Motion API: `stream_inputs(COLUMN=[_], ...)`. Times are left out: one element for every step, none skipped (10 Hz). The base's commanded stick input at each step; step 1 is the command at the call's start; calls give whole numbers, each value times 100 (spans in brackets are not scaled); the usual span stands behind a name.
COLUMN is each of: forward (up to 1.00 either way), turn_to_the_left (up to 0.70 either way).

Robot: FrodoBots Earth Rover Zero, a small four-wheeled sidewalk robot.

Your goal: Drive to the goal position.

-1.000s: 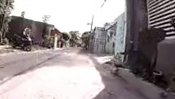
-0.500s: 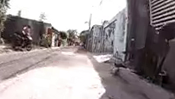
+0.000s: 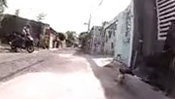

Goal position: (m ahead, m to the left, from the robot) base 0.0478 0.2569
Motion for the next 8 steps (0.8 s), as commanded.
stream_inputs(forward=[85,85,85,74,0,0,0,0], turn_to_the_left=[0,0,0,0,0,0,0,0])
